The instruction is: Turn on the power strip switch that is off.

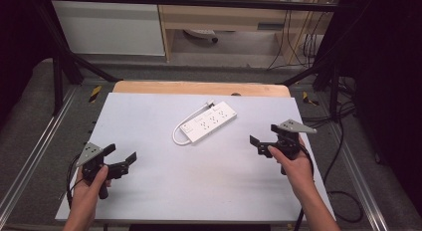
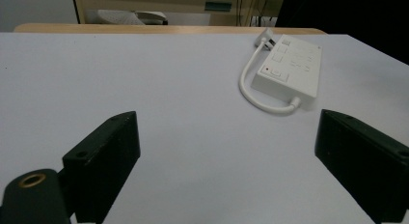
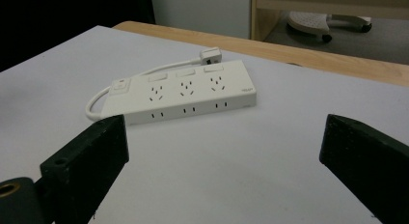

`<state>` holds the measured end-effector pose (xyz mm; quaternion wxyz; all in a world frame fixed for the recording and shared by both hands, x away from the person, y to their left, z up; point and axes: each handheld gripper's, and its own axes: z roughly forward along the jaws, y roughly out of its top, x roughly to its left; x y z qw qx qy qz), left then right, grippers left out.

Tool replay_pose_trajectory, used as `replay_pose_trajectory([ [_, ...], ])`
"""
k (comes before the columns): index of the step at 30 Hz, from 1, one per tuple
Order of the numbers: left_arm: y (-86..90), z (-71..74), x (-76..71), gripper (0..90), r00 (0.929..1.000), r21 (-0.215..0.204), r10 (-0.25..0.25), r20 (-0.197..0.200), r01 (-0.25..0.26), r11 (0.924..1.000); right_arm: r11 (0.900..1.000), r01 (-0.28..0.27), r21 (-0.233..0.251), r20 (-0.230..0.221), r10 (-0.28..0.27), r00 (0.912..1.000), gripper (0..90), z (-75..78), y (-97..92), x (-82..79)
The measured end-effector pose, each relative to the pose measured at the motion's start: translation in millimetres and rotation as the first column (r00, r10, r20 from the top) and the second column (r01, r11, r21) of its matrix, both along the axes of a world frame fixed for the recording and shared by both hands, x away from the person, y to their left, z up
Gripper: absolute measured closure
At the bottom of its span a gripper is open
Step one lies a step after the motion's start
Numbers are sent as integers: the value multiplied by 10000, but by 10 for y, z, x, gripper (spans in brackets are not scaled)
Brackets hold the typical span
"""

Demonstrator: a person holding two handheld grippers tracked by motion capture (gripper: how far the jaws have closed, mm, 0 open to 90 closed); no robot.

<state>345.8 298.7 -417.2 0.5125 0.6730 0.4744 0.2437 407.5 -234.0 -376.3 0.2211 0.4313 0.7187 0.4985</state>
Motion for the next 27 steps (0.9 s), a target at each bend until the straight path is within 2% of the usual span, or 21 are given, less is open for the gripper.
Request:
replay_pose_trajectory([
  [8, 29, 1, -18, 87, 10000, 31, 74, -8, -74, 10000, 9998, 198, -45, 41, -198, 9998, 53, 94, 73, 247],
  [9, 33, 1, -19, 87, 10000, 82, 65, -18, -65, 9999, 9997, 223, -44, 0, -223, 9998, 53, 116, 87, 317],
  [15, -2, -4, -23, 86, 10000, 261, -41, -15, 42, 9997, 9993, 378, -61, 56, -378, 9993, 60, 194, 129, 505],
  [27, -12, -9, -22, 86, 10000, 409, -22, -47, 24, 9992, 9983, 582, -40, 147, -581, 9982, 65, 244, 252, 764],
])
